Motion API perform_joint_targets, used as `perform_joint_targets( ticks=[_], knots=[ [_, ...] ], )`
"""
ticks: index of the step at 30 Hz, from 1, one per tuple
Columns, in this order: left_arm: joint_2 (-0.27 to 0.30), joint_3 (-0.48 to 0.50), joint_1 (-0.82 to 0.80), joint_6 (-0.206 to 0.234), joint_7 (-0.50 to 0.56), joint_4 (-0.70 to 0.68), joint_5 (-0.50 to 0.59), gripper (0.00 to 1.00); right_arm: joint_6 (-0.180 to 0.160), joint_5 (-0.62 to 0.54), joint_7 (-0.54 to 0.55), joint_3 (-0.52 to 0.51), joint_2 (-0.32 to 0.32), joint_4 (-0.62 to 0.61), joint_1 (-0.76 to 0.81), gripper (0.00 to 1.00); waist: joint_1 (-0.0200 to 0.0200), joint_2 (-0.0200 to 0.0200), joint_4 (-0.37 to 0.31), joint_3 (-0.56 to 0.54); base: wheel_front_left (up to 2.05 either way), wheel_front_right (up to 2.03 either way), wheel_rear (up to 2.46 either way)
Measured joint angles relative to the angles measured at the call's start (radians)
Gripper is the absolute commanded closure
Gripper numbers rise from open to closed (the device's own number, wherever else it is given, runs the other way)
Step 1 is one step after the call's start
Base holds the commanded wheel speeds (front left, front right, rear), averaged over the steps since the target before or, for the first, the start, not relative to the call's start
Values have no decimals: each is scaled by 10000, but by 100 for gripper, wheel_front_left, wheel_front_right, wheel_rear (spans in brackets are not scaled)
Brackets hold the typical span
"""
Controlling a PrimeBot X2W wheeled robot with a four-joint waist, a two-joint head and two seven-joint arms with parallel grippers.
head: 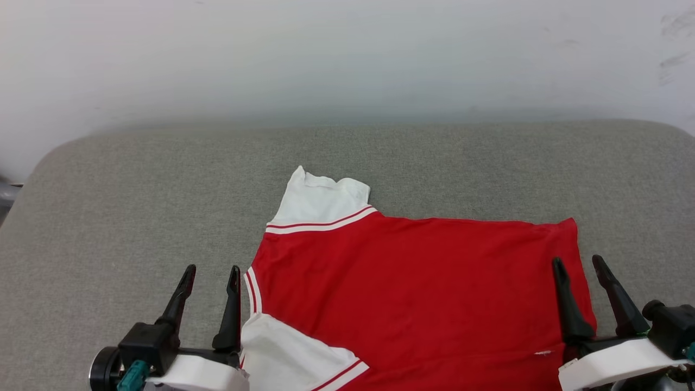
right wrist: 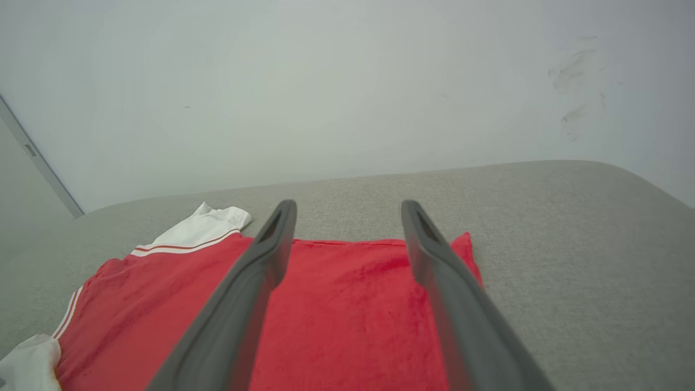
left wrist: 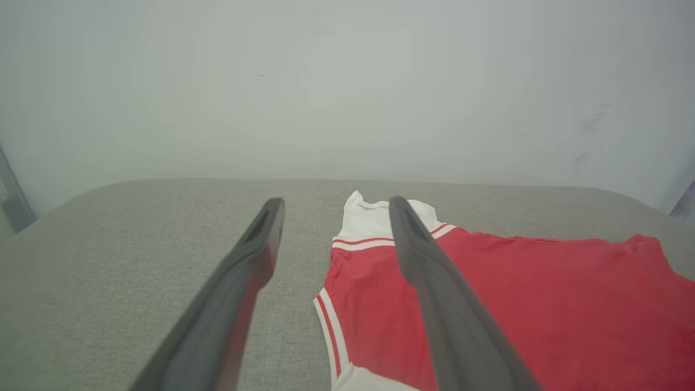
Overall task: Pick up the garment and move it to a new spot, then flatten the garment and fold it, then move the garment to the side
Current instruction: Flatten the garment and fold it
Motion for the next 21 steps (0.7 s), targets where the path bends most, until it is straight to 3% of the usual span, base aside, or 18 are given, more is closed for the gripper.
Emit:
perform_joint_targets(
  ticks=[6,9,13,21],
  knots=[
    [54,161,-845,-721,-2,782,224,0,0,-56,77,79,0,-111,-259,0,0,0,-246,489,0,0,0],
    [479,-63,-1845,-949,374,1352,345,0,0,-75,151,127,29,-282,-476,0,1,0,-388,886,0,0,0],
    [1298,-673,-3708,-1250,2332,2017,324,0,0,-138,247,111,63,-539,-722,0,1,0,-571,1545,0,0,0],
    [2761,-2623,-7334,-1350,6406,2732,-1467,0,0,-211,226,282,242,-769,-1384,0,2,-1,-1020,2850,0,0,0]
  ],
)
